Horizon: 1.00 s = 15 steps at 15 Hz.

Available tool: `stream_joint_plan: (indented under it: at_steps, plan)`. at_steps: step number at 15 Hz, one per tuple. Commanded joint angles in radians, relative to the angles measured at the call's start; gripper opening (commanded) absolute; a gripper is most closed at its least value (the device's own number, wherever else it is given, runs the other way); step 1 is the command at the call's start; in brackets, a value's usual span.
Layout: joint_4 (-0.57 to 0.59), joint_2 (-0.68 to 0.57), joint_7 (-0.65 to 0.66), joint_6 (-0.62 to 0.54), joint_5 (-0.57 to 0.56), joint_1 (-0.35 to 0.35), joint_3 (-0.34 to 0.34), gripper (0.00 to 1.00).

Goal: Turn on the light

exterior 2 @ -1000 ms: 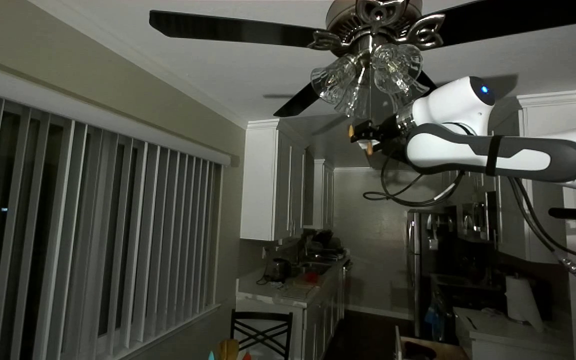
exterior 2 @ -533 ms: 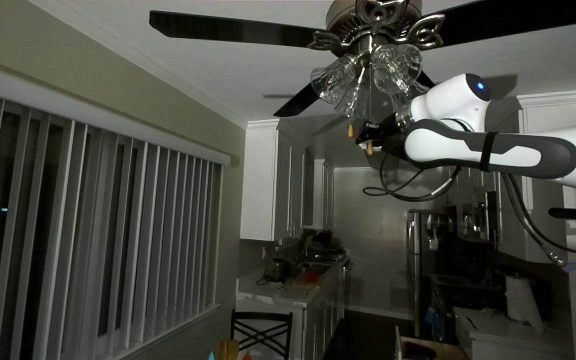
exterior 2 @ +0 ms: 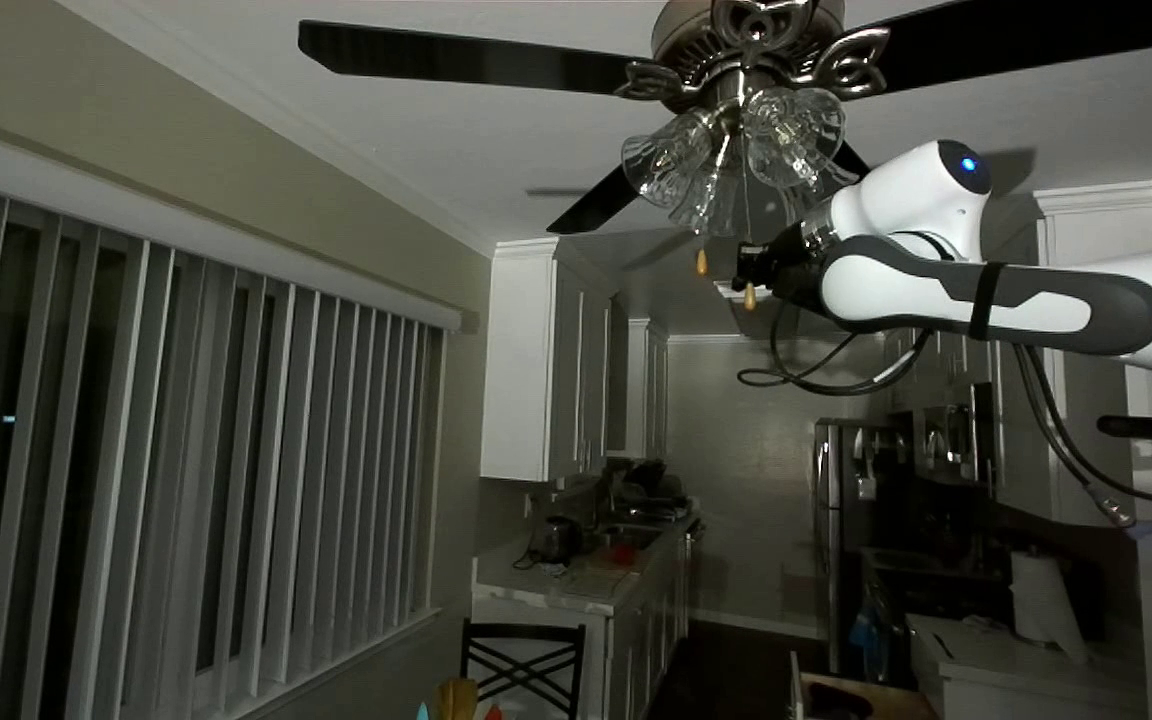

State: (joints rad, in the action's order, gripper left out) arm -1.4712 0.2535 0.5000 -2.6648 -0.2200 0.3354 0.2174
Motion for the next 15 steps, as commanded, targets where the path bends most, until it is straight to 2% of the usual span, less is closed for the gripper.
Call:
stream_joint_plan:
  at_steps: [1,7,15]
  plan:
    - [0.009,-0.013,0.030,0.020,-0.047,-0.050,-0.036,0.04]
    - [-0.034,-0.011,0.022,0.020,-0.064,-0.088,-0.063,0.02]
    - [-0.039,-0.003,0.021,0.017,-0.055,-0.114,-0.089,0.05]
